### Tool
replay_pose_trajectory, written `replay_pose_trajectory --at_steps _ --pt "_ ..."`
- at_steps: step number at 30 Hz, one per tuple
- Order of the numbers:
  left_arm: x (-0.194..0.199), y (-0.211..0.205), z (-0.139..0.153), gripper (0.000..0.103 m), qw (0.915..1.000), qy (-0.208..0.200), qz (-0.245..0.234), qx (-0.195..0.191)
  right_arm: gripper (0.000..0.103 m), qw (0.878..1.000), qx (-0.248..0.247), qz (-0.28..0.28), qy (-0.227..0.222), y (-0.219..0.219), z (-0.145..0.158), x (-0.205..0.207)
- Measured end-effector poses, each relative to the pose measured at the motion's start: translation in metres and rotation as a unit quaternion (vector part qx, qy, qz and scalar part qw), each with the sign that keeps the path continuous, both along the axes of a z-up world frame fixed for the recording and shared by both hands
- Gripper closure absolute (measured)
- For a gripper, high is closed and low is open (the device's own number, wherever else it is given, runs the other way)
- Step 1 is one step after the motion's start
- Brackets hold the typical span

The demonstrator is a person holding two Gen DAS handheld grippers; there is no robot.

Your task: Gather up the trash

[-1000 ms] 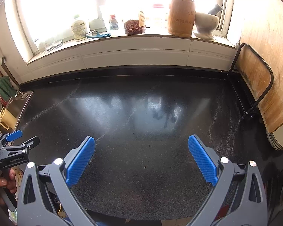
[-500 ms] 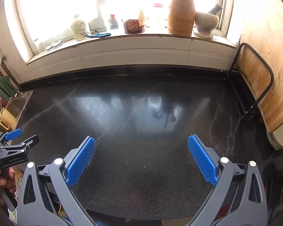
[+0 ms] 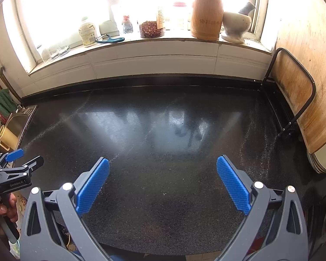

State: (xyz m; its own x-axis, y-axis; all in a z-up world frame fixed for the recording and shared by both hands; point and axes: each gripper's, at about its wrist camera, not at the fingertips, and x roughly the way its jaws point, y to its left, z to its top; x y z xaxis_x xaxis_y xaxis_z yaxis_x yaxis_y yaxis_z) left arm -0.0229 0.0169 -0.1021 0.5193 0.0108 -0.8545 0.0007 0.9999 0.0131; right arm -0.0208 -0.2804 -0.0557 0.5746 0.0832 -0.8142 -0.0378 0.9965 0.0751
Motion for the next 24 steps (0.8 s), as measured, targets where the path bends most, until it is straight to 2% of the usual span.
replay_pose_trajectory --at_steps 24 --pt "0.025 0.003 -0.011 0.007 0.9999 0.012 0.006 0.004 0.007 1.0 0.001 0.004 0.023 -0.006 -0.02 0.021"
